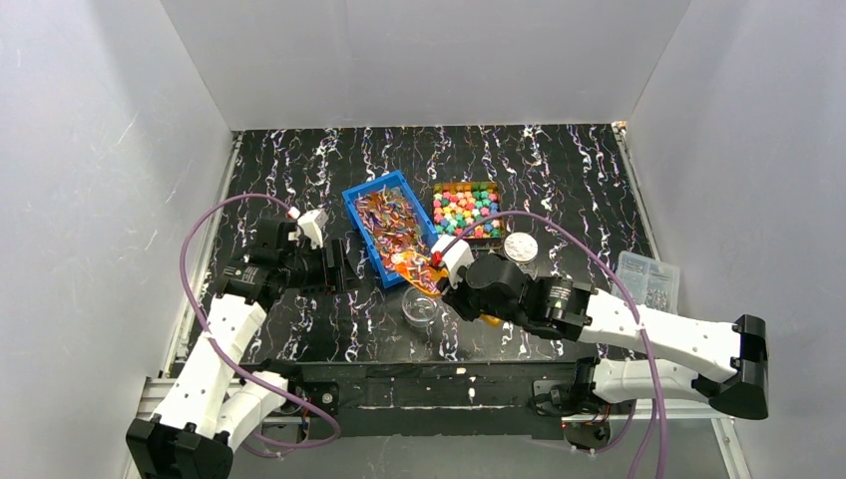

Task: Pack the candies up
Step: Place the fake candies in the packing bottle, then scoop the fake candies from the storage box.

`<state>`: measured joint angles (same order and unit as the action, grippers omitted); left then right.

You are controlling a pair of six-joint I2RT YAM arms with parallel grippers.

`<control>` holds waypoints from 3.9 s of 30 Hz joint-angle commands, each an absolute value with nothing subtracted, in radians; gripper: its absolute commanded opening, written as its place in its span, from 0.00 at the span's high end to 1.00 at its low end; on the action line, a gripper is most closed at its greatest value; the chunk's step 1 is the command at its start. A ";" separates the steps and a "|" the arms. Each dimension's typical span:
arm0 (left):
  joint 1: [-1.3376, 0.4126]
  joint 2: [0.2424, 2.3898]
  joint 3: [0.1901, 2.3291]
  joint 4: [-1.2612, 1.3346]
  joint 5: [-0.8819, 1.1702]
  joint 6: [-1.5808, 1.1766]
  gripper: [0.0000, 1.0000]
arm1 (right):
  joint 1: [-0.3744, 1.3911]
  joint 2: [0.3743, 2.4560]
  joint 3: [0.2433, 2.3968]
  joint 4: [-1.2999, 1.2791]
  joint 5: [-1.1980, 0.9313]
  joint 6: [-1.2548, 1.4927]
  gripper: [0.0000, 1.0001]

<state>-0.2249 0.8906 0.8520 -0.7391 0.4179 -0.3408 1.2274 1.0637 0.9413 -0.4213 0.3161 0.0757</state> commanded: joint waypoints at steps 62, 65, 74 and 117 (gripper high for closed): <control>-0.240 0.805 0.822 -0.706 0.396 -0.341 0.33 | 1.377 1.515 1.356 -1.148 0.430 0.374 0.99; -0.243 0.799 0.821 -0.704 0.394 -0.342 0.33 | 1.364 1.543 1.386 -1.181 0.415 0.366 0.99; -0.245 0.787 0.819 -0.704 0.388 -0.344 0.33 | 1.337 1.598 1.453 -1.258 0.385 0.351 0.99; -0.251 0.779 0.816 -0.701 0.388 -0.346 0.33 | 1.066 1.929 1.889 -1.234 0.277 0.177 0.99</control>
